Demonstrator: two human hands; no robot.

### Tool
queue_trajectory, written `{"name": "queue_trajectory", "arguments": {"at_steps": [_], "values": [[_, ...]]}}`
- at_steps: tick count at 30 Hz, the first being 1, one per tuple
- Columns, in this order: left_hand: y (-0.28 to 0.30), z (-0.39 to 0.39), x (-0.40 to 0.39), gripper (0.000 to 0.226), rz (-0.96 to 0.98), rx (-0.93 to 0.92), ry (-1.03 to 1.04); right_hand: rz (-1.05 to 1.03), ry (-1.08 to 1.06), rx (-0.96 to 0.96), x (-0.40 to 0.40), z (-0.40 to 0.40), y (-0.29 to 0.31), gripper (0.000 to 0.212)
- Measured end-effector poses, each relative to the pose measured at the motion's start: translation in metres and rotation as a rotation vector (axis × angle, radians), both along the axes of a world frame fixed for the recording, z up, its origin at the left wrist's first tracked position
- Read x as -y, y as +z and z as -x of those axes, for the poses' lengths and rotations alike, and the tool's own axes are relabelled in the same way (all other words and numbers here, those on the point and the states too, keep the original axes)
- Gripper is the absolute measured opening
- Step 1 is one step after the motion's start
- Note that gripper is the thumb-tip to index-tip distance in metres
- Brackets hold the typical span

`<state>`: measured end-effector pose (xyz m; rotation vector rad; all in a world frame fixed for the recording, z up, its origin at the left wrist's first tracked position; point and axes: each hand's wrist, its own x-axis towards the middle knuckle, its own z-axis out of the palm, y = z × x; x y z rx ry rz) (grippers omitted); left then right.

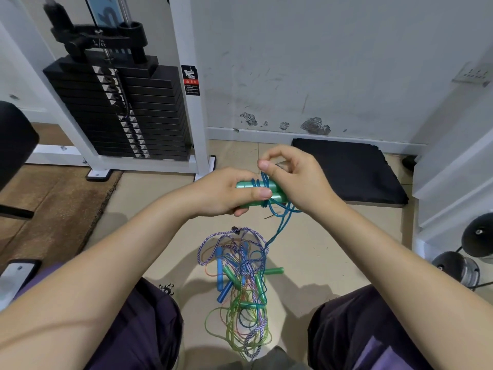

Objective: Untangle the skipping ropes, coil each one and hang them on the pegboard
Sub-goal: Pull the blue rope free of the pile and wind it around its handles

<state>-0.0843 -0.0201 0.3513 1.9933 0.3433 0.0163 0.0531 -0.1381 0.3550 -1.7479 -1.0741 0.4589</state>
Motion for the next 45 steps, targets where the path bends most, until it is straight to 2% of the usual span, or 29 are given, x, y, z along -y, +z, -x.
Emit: {"name": "queue_trajectory", "arguments": {"at_steps": [5,7,11,13,15,18,21,23,26,30,33,37,41,45], "values": [[-0.003,0.001,-0.003,0.024,0.014,0.066,-0.019,0.054,0.091,-0.095,0.001,-0.007,0.003,0.013],[-0.006,0.001,-0.004,0.026,0.038,0.11,0.018,0.082,0.096,-0.209,0.002,-0.009,0.003,0.02],[-0.007,-0.001,-0.011,0.016,0.169,0.26,0.223,0.034,0.202,-0.569,0.004,-0.015,0.006,0.044],[-0.008,-0.004,-0.013,0.017,0.22,0.333,0.347,0.026,0.293,-0.636,0.004,-0.013,0.006,0.057],[-0.009,-0.007,-0.014,0.02,0.153,0.37,0.471,0.076,0.334,-0.565,0.004,-0.009,0.004,0.054],[-0.012,-0.01,-0.019,0.019,-0.06,0.354,0.605,0.168,0.301,-0.404,0.004,0.0,0.0,0.042],[-0.013,-0.009,-0.026,0.014,-0.105,0.369,0.647,0.239,0.309,-0.29,0.006,0.006,-0.003,0.017],[-0.013,-0.008,-0.03,0.014,-0.155,0.367,0.641,0.268,0.326,-0.201,0.008,0.011,-0.002,0.012],[-0.017,-0.008,-0.03,0.015,-0.207,0.271,0.555,0.201,0.276,-0.027,0.009,0.012,0.004,0.02],[-0.015,-0.005,-0.025,0.016,-0.122,0.121,0.25,0.006,0.078,0.328,0.011,-0.007,0.016,0.019],[-0.011,-0.002,-0.021,0.025,0.034,0.047,0.054,-0.018,0.034,0.344,0.012,-0.017,0.018,0.017],[-0.007,0.0,-0.017,0.036,0.133,-0.015,-0.088,0.074,0.13,0.269,0.011,-0.014,0.009,0.016],[-0.008,0.003,-0.014,0.02,0.101,-0.011,-0.095,0.114,0.137,0.211,0.008,-0.01,-0.001,0.017],[-0.011,0.001,-0.008,0.019,0.073,-0.016,-0.011,0.107,0.109,0.213,0.007,-0.009,-0.003,0.017]]}}
